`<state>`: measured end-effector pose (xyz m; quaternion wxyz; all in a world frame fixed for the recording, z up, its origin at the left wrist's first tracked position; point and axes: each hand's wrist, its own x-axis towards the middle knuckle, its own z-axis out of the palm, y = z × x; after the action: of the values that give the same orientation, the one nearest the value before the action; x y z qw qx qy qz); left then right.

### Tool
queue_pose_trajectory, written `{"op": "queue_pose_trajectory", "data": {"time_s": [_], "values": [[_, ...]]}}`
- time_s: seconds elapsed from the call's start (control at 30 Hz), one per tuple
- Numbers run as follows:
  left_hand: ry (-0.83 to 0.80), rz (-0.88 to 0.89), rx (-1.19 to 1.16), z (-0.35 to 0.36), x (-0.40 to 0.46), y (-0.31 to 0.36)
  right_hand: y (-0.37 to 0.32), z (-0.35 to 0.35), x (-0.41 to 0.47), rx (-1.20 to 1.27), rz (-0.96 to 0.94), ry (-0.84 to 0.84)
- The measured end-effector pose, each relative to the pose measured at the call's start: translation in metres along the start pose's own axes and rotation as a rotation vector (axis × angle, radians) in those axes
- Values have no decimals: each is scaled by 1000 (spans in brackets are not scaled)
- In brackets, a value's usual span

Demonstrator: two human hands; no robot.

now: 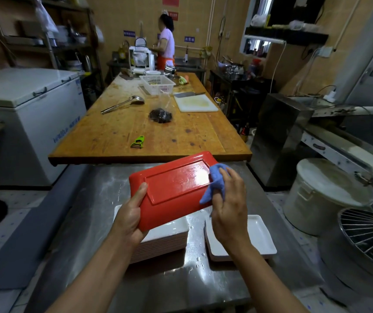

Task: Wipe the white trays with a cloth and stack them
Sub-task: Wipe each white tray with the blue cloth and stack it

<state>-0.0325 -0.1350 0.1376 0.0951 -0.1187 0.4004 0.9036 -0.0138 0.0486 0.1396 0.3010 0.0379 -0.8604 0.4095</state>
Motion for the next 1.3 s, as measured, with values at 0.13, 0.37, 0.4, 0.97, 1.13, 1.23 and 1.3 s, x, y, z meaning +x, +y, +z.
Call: {"op": "queue_pose_trajectory", "data": {"time_s": [0.13, 0.37, 0.4, 0.97, 1.13, 1.23, 1.3], "values": [[-97, 71, 133, -9, -3, 7, 3, -9, 16, 56, 100, -50], [-173, 137, 267, -8, -13, 15, 1, -17, 71, 141, 159, -271], [-174, 153, 261, -7, -13, 14, 0, -17, 75, 184, 152, -282], [-24, 590, 660, 10, -13, 8, 43, -20, 26, 465, 642, -112], [-360, 1208, 1238, 14, -23, 10, 46, -39, 44, 895, 855, -65], [-569, 1433, 1515, 13, -21, 8, 48, -50, 45, 1146, 979, -129], [-619, 1516, 1624, 11, -20, 5, 48, -54, 44, 1244, 938, -228]]}}
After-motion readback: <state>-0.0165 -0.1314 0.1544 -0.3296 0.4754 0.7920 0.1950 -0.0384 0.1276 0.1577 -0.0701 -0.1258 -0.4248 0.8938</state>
